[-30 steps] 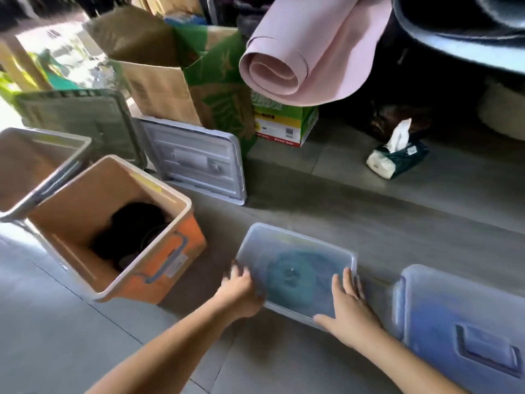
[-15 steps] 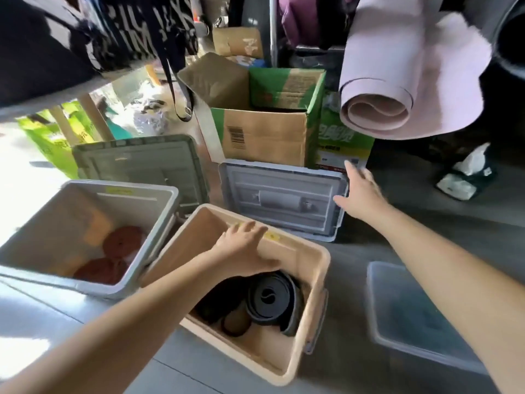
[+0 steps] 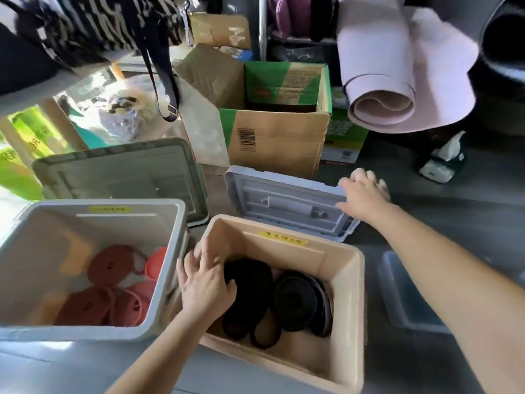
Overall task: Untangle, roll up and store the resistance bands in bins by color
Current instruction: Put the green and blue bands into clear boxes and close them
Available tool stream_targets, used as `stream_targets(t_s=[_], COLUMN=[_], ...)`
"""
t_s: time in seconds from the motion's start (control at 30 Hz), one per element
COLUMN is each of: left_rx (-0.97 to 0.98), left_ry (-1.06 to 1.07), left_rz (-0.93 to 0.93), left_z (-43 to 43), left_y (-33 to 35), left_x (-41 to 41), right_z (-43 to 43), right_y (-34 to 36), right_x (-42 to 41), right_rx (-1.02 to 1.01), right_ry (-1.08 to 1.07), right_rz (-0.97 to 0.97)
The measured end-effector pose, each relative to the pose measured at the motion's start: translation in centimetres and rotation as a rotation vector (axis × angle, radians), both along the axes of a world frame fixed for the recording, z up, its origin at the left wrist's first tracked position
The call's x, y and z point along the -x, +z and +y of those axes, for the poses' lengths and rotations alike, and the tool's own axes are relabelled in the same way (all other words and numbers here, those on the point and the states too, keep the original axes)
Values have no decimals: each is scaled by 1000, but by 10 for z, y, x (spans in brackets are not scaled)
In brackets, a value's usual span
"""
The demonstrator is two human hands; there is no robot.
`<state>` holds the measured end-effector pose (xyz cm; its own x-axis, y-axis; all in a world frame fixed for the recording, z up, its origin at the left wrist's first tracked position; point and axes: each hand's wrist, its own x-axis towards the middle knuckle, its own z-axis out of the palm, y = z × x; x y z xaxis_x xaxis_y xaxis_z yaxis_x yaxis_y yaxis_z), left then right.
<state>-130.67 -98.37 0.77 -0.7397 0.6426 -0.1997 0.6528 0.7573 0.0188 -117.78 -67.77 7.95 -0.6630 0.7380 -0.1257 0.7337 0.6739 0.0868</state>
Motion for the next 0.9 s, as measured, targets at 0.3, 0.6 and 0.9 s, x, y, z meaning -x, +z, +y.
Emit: stream_targets(t_s=[0.3,0.6,0.9], left_rx=[-66,-1194,-943], left_ry=[190,802,508], left_rz=[-148,-960,-962], left_z=[23,0,-38], left_y=[15,47,33], left_x=[-32,-22,-39], right_z=[-34,-105,-155], right_y=[-12,-9,-75], right_x=[-44,-166,-206], right_rx=[-13,-247,-14], right_ry=[165,322,450], right_rz=[34,563,487])
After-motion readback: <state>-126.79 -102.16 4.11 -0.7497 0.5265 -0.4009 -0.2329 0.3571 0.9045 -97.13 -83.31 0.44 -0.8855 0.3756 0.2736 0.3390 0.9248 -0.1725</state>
